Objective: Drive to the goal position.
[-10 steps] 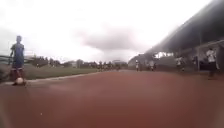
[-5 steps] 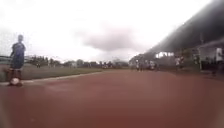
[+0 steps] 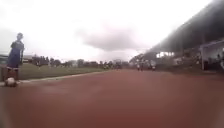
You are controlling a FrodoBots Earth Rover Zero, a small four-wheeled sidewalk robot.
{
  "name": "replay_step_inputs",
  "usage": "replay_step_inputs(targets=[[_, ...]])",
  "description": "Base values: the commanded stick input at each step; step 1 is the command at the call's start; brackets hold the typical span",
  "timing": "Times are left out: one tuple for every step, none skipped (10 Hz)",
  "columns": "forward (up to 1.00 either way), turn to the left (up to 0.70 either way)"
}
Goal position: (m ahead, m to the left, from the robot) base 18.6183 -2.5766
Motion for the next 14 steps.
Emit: replay_step_inputs(targets=[[0.50, 0.02], [0.50, 0.02], [0.50, 0.02], [0.50, 0.02], [0.50, 0.02], [0.50, 0.02], [0.50, 0.02], [0.50, 0.02], [0.50, 0.02], [0.50, 0.02], [0.50, 0.02], [0.50, 0.02], [0.50, 0.02], [0.50, 0.02]])
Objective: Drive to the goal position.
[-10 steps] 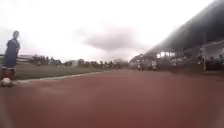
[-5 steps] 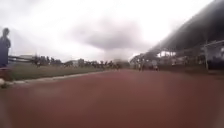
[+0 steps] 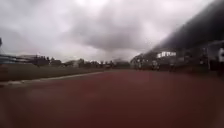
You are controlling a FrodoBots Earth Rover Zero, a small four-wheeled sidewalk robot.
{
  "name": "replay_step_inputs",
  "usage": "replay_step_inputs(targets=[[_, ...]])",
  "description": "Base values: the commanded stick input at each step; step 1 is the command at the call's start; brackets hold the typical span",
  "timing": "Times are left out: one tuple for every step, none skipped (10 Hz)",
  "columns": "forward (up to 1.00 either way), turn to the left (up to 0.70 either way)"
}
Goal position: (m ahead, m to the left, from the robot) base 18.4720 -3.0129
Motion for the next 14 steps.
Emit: replay_step_inputs(targets=[[0.50, 0.02], [0.50, 0.02], [0.50, 0.02], [0.50, 0.08], [0.50, 0.21], [0.50, 0.34], [0.50, 0.47], [0.50, 0.33], [0.50, 0.02], [0.50, 0.02], [0.50, 0.02], [0.50, 0.02], [0.50, 0.02], [0.50, 0.02]])
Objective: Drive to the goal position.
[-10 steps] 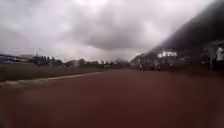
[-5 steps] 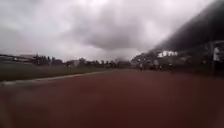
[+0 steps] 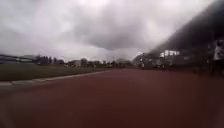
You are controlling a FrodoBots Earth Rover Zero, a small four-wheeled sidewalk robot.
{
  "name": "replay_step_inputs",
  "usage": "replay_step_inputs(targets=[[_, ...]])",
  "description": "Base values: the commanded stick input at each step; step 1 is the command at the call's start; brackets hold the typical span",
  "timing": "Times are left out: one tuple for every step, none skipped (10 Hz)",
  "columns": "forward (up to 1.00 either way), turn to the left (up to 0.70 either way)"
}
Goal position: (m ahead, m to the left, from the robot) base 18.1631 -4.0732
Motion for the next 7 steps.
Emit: replay_step_inputs(targets=[[0.50, 0.02], [0.50, 0.02], [0.50, 0.02], [0.50, 0.02], [0.50, 0.02], [0.50, 0.02], [0.50, 0.02]])
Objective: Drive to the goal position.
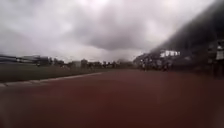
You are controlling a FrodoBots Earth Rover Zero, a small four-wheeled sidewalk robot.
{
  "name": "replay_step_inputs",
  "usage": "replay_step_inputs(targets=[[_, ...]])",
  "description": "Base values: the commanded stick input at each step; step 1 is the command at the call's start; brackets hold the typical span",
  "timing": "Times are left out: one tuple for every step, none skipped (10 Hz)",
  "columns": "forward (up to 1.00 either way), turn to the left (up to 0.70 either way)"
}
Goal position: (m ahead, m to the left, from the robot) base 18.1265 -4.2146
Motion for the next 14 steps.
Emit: replay_step_inputs(targets=[[0.50, 0.02], [0.50, 0.02], [0.50, 0.02], [0.50, 0.02], [0.50, 0.02], [0.50, 0.02], [0.50, 0.02], [0.50, 0.02], [0.50, 0.02], [0.50, 0.02], [0.50, 0.02], [0.50, 0.02], [0.50, 0.02], [0.50, 0.02]])
